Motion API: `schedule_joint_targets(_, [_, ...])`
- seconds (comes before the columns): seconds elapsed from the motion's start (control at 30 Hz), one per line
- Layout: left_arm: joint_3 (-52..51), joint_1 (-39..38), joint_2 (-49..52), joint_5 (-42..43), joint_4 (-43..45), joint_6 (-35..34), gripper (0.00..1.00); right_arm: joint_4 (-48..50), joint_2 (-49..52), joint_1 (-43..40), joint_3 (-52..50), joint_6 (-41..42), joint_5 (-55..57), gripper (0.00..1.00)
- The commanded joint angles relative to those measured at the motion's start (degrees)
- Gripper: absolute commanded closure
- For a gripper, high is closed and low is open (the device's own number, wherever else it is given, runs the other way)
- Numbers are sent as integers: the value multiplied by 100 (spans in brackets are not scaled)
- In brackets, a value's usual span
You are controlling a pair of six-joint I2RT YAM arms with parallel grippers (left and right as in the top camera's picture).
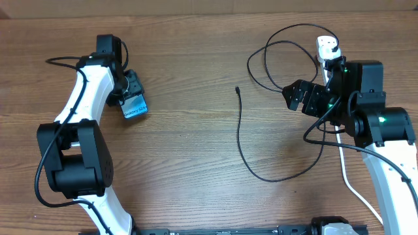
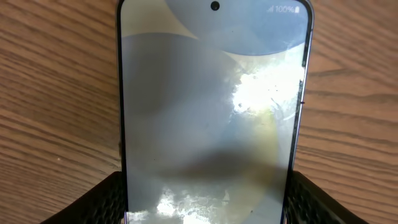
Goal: Plug charger to phone and switch on socket
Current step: 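Lift the phone with the left gripper and tilt it toward center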
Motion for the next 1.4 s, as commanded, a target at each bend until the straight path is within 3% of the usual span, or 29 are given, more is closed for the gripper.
schedule_joint_targets(0.0, [306, -37, 4, 310, -70, -122, 96, 7, 15, -11, 120, -4, -46, 0])
schedule_joint_targets(0.33, [824, -37, 4, 868, -704, -721, 96, 9, 111, -11, 120, -2, -48, 0])
schedule_joint_targets(0.67, [1021, -37, 4, 1904, -1025, -2153, 96, 13, 114, -11, 120, 2, -52, 0])
schedule_joint_targets(0.83, [1021, -42, 4, 1939, -1228, -2981, 96, 31, 114, -11, 118, 306, -55, 0])
schedule_joint_targets(1.03, [1021, -42, 4, 2430, -1419, -3324, 96, 57, 114, -11, 118, 442, -50, 0])
schedule_joint_targets(1.37, [1021, -46, 4, 4105, -1451, -3416, 96, 55, 114, -11, 118, 501, -52, 0])
